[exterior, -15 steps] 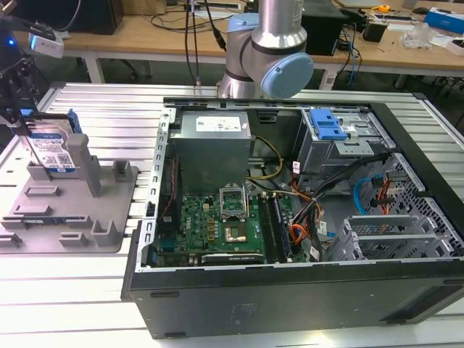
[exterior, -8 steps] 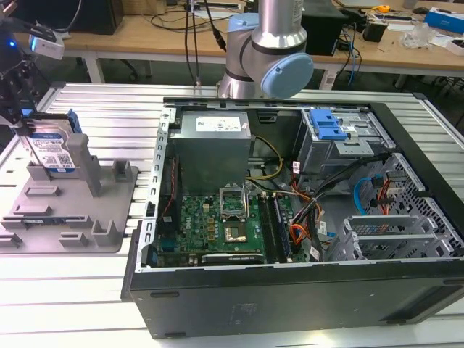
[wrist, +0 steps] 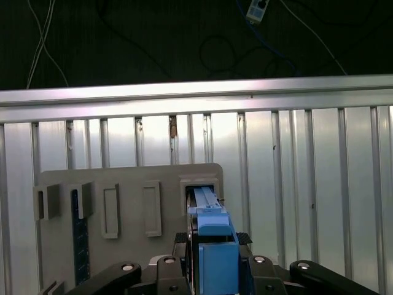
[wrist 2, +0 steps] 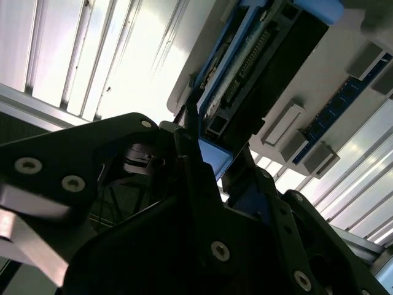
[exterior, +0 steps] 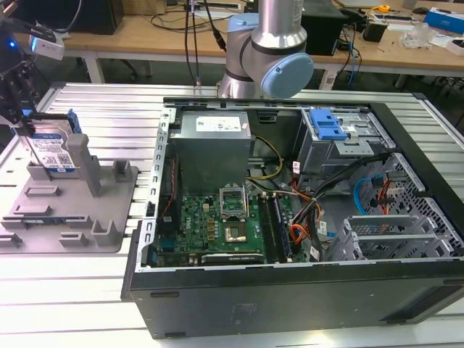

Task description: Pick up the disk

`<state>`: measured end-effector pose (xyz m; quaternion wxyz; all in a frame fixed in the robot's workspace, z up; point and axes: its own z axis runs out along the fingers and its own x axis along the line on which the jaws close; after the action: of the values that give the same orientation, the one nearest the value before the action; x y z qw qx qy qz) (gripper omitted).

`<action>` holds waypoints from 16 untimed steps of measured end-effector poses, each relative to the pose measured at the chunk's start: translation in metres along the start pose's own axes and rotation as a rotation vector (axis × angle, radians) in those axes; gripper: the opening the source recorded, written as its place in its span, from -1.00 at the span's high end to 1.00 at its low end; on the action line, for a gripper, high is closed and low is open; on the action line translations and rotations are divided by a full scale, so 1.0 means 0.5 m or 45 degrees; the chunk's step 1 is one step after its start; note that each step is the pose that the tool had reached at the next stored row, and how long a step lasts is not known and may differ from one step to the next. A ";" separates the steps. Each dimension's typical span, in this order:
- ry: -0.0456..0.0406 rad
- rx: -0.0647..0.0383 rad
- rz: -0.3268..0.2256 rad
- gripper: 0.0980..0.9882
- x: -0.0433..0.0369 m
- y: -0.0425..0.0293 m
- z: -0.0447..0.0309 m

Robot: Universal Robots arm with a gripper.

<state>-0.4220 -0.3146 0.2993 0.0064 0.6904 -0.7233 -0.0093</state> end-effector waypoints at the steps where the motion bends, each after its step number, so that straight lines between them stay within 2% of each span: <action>1: 0.000 0.000 0.000 0.33 0.000 0.000 0.000; 3: 0.000 0.000 0.000 0.39 0.000 0.000 0.001; 16: 0.002 0.001 0.000 0.39 0.000 0.000 -0.001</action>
<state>-0.4220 -0.3146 0.2996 0.0067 0.6904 -0.7233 -0.0085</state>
